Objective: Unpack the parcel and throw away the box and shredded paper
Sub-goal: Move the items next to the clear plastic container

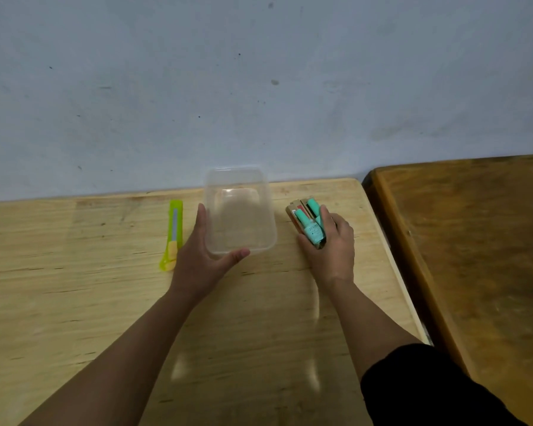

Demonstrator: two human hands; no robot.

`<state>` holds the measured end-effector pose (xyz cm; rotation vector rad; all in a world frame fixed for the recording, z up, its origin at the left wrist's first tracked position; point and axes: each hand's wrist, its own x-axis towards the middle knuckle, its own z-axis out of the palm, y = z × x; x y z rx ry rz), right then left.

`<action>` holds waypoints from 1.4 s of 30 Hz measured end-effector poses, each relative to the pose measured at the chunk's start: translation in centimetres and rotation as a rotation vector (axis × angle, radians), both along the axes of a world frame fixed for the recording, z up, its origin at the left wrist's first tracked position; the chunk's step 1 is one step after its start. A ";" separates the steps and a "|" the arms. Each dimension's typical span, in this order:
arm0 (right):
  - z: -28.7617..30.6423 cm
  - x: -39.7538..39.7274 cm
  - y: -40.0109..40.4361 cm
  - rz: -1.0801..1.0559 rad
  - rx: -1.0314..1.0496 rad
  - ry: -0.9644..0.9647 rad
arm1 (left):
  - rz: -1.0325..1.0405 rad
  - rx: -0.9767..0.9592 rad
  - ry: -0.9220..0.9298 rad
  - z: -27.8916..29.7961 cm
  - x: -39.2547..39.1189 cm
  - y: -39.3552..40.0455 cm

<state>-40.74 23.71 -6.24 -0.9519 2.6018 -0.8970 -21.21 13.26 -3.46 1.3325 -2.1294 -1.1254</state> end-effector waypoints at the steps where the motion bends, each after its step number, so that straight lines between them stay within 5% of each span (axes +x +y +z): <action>1: 0.0 0.0 0.0 -0.001 -0.004 0.005 | 0.002 0.004 0.002 0.0 0.0 0.1; 19: 6.9 5.9 -7.2 0.203 -0.327 -0.044 | 0.023 0.066 -0.004 0.1 -0.1 -0.2; 42: 4.0 5.7 -8.9 0.378 -0.042 -0.016 | 0.005 0.103 0.068 0.1 0.2 -0.3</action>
